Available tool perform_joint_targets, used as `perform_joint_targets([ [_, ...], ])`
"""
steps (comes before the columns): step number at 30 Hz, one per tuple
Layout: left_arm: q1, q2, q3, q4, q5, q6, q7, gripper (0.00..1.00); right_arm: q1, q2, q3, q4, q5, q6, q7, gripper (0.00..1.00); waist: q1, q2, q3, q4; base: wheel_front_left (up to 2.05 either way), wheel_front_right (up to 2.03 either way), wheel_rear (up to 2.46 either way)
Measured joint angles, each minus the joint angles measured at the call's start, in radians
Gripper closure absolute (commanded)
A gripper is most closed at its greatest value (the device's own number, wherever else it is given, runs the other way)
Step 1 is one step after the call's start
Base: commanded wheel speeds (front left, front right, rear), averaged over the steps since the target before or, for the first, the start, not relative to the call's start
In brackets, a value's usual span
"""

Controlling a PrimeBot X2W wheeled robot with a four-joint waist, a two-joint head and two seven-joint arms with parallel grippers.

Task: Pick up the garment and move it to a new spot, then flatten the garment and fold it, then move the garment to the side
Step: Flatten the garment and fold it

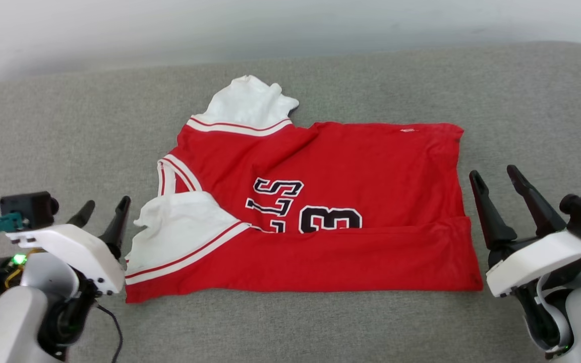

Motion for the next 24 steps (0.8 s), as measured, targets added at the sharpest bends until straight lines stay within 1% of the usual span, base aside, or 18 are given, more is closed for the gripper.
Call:
perform_joint_targets([
  [3,0.015,0.061,-0.002,-0.063,-0.008,-0.002,0.088,0.00,0.028,0.014,0.002,-0.037,-0.014,0.000,-0.023,0.00,0.0000,0.0000,-0.025,-0.014,0.00,0.00,0.00],
  [4,0.040,0.097,-0.002,-0.096,-0.030,0.007,0.163,0.00,0.047,0.024,0.003,-0.058,-0.017,0.000,-0.028,0.00,0.0000,0.0000,-0.035,-0.028,0.00,0.00,0.00],
  [6,0.064,0.128,-0.003,-0.123,-0.053,0.026,0.240,0.00,0.065,0.036,0.003,-0.074,-0.023,0.000,-0.028,0.00,0.0000,0.0000,-0.041,-0.044,0.00,0.00,0.00],
  [9,0.112,0.155,-0.004,-0.154,-0.103,0.055,0.351,0.00,0.081,0.057,0.001,-0.086,-0.024,0.000,-0.029,0.00,-0.0001,0.0000,-0.038,-0.068,0.00,0.00,0.00],
  [11,0.144,0.167,-0.004,-0.163,-0.132,0.079,0.407,0.00,0.086,0.070,0.003,-0.090,-0.023,0.000,-0.032,0.00,-0.0001,0.0000,-0.029,-0.083,0.00,0.00,0.00],
  [14,0.177,0.174,0.005,-0.172,-0.163,0.098,0.442,0.00,0.086,0.082,0.021,-0.093,-0.014,0.000,-0.051,0.00,0.0000,0.0000,-0.007,-0.103,0.00,0.00,0.00],
  [16,0.191,0.185,0.004,-0.170,-0.162,0.113,0.460,0.00,0.087,0.085,0.027,-0.090,-0.009,0.000,-0.060,0.00,0.0000,0.0000,0.010,-0.115,0.00,0.00,0.00],
  [19,0.198,0.186,0.004,-0.165,-0.183,0.115,0.483,0.00,0.086,0.085,0.035,-0.080,0.001,0.000,-0.069,0.00,-0.0001,0.0000,0.033,-0.132,0.00,0.00,0.00],
  [22,0.198,0.192,-0.002,-0.160,-0.200,0.109,0.516,0.00,0.084,0.084,0.037,-0.068,0.008,0.000,-0.073,0.00,-0.0001,0.0000,0.051,-0.147,0.00,0.00,0.00],
  [23,0.198,0.189,0.000,-0.158,-0.210,0.108,0.519,0.32,0.081,0.082,0.033,-0.061,0.012,0.000,-0.073,0.00,-0.0001,0.0000,0.055,-0.150,0.00,0.00,0.00],
  [24,0.196,0.186,0.001,-0.156,-0.220,0.107,0.523,0.89,0.080,0.081,0.033,-0.056,0.015,0.000,-0.075,0.00,-0.0001,0.0000,0.058,-0.153,0.00,0.00,0.00],
])
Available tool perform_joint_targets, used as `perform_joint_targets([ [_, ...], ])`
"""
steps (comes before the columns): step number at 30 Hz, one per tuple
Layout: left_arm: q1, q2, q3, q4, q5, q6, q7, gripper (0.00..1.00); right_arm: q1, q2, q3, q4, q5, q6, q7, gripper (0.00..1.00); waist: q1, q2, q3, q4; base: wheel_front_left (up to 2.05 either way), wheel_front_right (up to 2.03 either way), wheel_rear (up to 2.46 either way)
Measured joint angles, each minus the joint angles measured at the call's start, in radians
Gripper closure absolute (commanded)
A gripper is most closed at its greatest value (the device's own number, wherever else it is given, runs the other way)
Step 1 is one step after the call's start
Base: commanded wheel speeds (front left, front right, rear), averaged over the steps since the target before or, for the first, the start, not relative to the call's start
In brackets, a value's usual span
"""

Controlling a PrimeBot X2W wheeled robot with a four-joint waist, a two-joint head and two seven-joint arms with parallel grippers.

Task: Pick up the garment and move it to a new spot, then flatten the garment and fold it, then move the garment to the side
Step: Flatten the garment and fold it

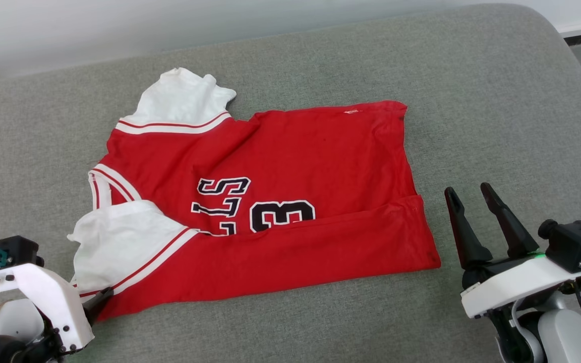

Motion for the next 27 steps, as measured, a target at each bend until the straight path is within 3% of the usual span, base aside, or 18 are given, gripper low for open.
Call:
perform_joint_targets([
  [1,-0.002,-0.001,0.000,0.001,-0.004,-0.004,0.006,1.00,-0.001,-0.001,-0.004,0.008,0.005,0.000,-0.002,0.00,0.0000,0.0000,0.000,-0.001,0.00,0.00,0.00],
  [10,-0.001,-0.045,-0.012,-0.003,-0.007,-0.048,-0.050,1.00,0.008,-0.042,-0.064,0.045,0.053,0.000,0.115,0.00,0.0000,0.0000,-0.035,0.020,0.00,0.00,0.00],
  [18,0.001,-0.038,0.001,-0.108,0.021,-0.044,-0.094,1.00,0.026,-0.152,-0.041,0.057,0.113,0.000,0.536,0.00,0.0000,0.0000,-0.064,0.058,0.00,0.00,0.00],
  [21,0.002,-0.029,0.002,-0.145,0.035,-0.039,-0.098,1.00,0.001,-0.157,-0.013,0.053,0.127,0.000,0.629,0.00,0.0000,0.0000,-0.058,0.071,0.00,0.00,0.00],
  [27,-0.020,-0.029,-0.001,-0.183,0.046,-0.030,-0.102,1.00,-0.083,-0.132,0.038,0.123,0.135,0.000,0.679,0.00,0.0001,0.0000,-0.020,0.091,0.00,0.00,0.00],
])
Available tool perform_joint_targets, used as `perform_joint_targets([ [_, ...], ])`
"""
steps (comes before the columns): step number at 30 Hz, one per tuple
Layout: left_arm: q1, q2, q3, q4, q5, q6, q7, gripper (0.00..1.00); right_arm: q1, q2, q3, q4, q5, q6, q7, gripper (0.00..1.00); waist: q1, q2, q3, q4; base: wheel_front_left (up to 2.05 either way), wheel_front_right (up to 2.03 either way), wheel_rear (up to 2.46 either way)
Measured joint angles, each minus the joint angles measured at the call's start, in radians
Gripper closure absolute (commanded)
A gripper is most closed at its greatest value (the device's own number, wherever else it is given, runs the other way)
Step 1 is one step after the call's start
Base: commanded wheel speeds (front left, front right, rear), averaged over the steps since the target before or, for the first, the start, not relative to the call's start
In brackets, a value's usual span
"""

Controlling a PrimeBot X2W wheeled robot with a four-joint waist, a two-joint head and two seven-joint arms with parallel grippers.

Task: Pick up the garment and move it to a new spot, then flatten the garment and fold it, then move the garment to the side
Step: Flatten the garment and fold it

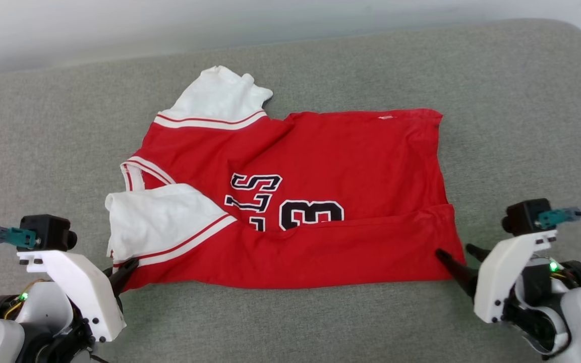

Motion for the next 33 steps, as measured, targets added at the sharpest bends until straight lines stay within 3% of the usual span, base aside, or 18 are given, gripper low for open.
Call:
perform_joint_targets([
  [8,-0.007,-0.015,-0.013,0.006,0.007,0.000,-0.012,1.00,-0.076,0.029,0.068,0.119,0.020,0.000,0.015,0.00,0.0000,0.0000,0.030,0.023,0.00,0.00,0.00],
  [9,-0.007,-0.018,-0.011,0.009,0.007,0.000,-0.016,1.00,-0.084,0.029,0.073,0.129,0.022,0.000,0.021,0.53,0.0000,0.0000,0.030,0.023,0.00,0.00,0.00],
  [10,-0.007,-0.020,-0.011,0.011,0.007,0.000,-0.019,1.00,-0.089,0.029,0.078,0.136,0.024,0.000,0.023,0.92,0.0000,0.0000,0.030,0.022,0.00,0.00,0.00],
  [11,-0.007,-0.021,-0.011,0.013,0.006,0.000,-0.022,1.00,-0.094,0.030,0.081,0.144,0.032,0.000,0.023,1.00,0.0000,0.0000,0.028,0.020,0.00,0.00,0.00],
  [26,0.042,-0.070,-0.013,0.032,-0.022,-0.014,-0.072,1.00,-0.097,-0.002,0.101,0.161,0.061,0.000,0.026,1.00,0.0000,0.0000,-0.074,0.024,0.00,0.00,0.00],
  [33,0.204,-0.075,-0.013,0.003,-0.036,0.019,-0.098,1.00,0.018,-0.045,0.095,0.078,0.074,0.000,0.081,1.00,-0.0001,0.0000,-0.197,0.047,0.00,0.00,0.00],
])
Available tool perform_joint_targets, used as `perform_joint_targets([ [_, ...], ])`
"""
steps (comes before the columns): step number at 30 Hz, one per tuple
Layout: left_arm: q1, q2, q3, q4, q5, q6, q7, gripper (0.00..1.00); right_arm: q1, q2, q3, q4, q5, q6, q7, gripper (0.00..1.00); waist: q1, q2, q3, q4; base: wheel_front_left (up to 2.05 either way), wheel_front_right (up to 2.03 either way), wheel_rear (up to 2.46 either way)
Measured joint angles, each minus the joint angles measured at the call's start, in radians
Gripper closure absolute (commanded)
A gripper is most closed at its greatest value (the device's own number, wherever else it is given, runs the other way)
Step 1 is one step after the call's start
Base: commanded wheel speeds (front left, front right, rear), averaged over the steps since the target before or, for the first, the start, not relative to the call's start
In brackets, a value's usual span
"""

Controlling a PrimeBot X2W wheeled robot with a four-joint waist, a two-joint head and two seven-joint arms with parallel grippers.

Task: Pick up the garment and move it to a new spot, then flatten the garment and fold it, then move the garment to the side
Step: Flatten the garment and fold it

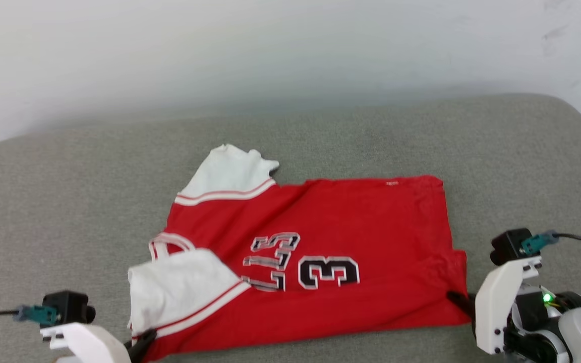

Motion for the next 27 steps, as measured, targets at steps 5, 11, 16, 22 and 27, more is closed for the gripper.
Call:
perform_joint_targets([
  [5,0.077,0.002,0.001,-0.020,-0.010,0.017,-0.006,1.00,0.077,-0.014,-0.033,-0.058,-0.004,0.000,0.037,1.00,0.0000,0.0000,-0.029,0.019,0.00,0.00,0.00],
  [11,0.065,-0.043,-0.028,0.042,-0.009,-0.008,-0.035,0.56,0.126,0.015,-0.065,-0.058,-0.034,0.000,0.026,0.73,0.0000,0.0000,-0.018,0.022,0.00,0.00,0.00],
  [16,0.011,-0.067,-0.045,0.112,0.020,-0.038,-0.073,0.00,0.144,0.033,-0.075,-0.066,-0.043,0.000,-0.040,0.00,0.0000,0.0000,0.000,0.013,0.00,0.00,0.00],
  [22,-0.047,-0.070,0.007,0.119,0.089,-0.023,-0.208,0.00,0.139,0.061,-0.118,-0.135,-0.113,0.000,-0.300,0.00,0.0000,0.0000,0.014,-0.016,0.00,0.00,0.00],
  [27,-0.117,-0.084,0.021,0.142,0.165,-0.009,-0.319,0.00,0.104,0.105,-0.128,-0.127,-0.196,0.000,-0.514,0.00,0.0000,0.0000,0.031,-0.048,0.00,0.00,0.00],
])
